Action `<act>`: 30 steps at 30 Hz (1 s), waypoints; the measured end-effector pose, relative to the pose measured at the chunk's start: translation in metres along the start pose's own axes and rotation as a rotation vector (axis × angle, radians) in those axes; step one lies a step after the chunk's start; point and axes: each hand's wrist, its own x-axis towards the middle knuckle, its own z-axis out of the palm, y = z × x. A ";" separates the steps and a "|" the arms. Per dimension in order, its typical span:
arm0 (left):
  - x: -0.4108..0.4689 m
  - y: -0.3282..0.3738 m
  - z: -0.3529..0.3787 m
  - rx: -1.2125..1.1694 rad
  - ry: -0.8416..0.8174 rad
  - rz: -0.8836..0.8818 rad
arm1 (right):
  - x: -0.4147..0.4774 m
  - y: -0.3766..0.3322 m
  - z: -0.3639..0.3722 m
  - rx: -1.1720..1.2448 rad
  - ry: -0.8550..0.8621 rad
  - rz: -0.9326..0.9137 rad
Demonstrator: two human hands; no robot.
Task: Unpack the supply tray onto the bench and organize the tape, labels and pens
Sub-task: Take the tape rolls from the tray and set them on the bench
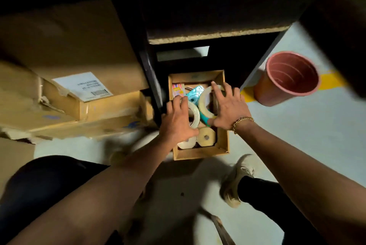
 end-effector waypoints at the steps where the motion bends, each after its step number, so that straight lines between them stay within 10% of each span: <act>1: -0.007 0.004 -0.021 -0.007 0.036 0.014 | -0.011 0.000 -0.019 0.006 0.044 0.001; 20: -0.095 0.101 -0.312 -0.292 0.563 0.390 | -0.125 0.038 -0.307 0.460 0.663 0.013; 30: 0.012 0.162 -0.376 -0.307 0.521 0.256 | -0.041 0.085 -0.388 0.306 0.444 0.148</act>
